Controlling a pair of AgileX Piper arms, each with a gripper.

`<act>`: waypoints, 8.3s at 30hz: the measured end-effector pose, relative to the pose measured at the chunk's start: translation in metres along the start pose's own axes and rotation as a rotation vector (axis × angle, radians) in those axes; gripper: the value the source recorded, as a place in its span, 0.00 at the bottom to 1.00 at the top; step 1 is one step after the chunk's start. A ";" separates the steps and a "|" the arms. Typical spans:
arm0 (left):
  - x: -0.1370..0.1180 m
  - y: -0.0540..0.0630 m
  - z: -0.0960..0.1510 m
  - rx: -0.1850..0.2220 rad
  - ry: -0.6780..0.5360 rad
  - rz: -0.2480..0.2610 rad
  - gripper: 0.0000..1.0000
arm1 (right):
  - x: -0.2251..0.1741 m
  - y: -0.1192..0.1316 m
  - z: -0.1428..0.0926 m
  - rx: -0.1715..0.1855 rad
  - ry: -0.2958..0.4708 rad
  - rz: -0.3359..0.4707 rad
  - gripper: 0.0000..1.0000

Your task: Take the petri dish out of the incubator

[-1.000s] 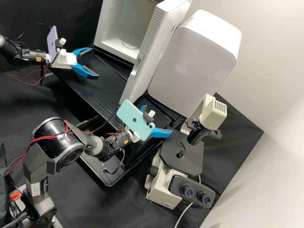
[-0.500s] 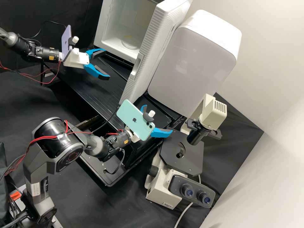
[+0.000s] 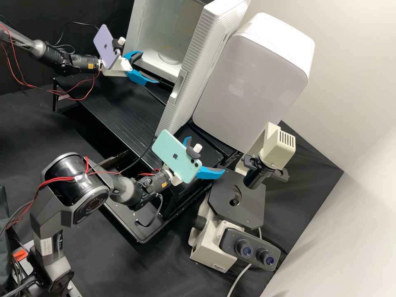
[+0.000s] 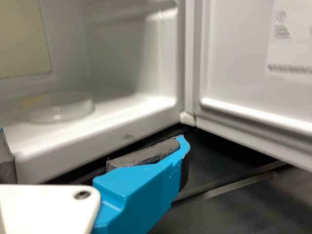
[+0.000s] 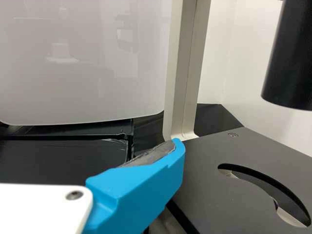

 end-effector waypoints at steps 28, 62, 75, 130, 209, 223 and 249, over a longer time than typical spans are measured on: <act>0.054 0.020 -0.006 -0.097 0.062 0.036 1.00 | 0.000 0.000 0.000 0.000 0.000 0.000 1.00; 0.076 0.015 -0.027 -0.056 0.256 0.014 1.00 | 0.000 0.000 0.000 0.000 0.000 0.000 1.00; 0.084 0.016 -0.024 -0.063 0.283 0.026 1.00 | 0.000 0.000 0.000 0.000 0.000 0.000 1.00; 0.119 0.021 -0.018 -0.076 0.295 0.018 1.00 | 0.000 0.000 0.000 0.000 0.000 0.000 1.00; 0.128 0.019 -0.009 -0.082 0.262 0.013 0.00 | 0.000 0.000 0.000 0.000 0.000 0.000 1.00; 0.128 0.020 -0.009 -0.090 0.263 0.015 0.00 | 0.000 0.000 0.000 0.000 0.000 0.000 1.00; 0.131 0.019 -0.011 -0.098 0.271 0.013 0.00 | 0.000 0.000 0.000 0.000 0.000 0.000 1.00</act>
